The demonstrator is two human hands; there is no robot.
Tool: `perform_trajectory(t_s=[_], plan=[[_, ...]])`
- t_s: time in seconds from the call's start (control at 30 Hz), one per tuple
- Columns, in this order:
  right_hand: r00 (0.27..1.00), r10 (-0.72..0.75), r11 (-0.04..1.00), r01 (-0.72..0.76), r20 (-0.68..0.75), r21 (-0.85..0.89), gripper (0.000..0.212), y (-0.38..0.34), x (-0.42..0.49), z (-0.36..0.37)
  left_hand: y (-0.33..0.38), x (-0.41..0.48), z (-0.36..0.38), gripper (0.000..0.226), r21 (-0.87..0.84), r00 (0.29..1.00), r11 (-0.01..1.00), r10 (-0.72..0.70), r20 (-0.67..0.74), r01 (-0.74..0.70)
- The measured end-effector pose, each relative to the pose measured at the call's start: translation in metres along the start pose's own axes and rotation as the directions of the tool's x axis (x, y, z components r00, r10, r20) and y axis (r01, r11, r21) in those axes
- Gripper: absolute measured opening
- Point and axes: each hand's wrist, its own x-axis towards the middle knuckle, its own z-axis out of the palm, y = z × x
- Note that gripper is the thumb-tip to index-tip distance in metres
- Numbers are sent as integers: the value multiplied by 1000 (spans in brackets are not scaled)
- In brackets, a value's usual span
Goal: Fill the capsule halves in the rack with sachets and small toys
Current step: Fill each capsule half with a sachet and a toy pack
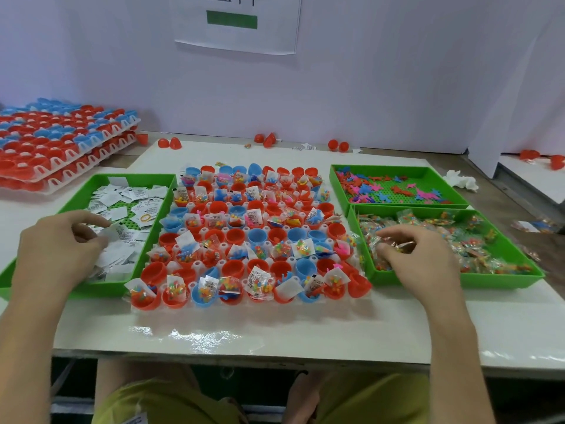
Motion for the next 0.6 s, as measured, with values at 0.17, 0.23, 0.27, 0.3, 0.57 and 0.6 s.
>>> perform_trajectory(t_s=[0.17, 0.23, 0.27, 0.3, 0.57, 0.6], plan=[[996, -2, 994, 12, -84, 113, 19, 2, 1, 1, -1, -2, -1, 39, 26, 999, 1000, 14, -40, -13], [995, -4, 991, 17, -102, 129, 17, 3, 2, 2, -9, 2, 2, 29, -6, 998, 999, 35, -55, -35], [994, -6, 990, 21, -112, 137, 16, 3, 2, 3, -13, 4, 3, 17, -30, 998, 999, 36, -54, -37], [992, -6, 989, 25, -124, 146, 15, 3, 2, 3, -18, 7, 5, 11, -56, 998, 998, 29, -56, -33], [960, 18, 945, 74, -278, 318, 15, 3, 3, 3, -20, 13, 3, 24, -154, 989, 988, 3, -149, -27], [960, 16, 939, 82, -281, 334, 14, 3, 2, 2, -17, 11, 2, 23, -160, 989, 987, 0, -147, -24]])
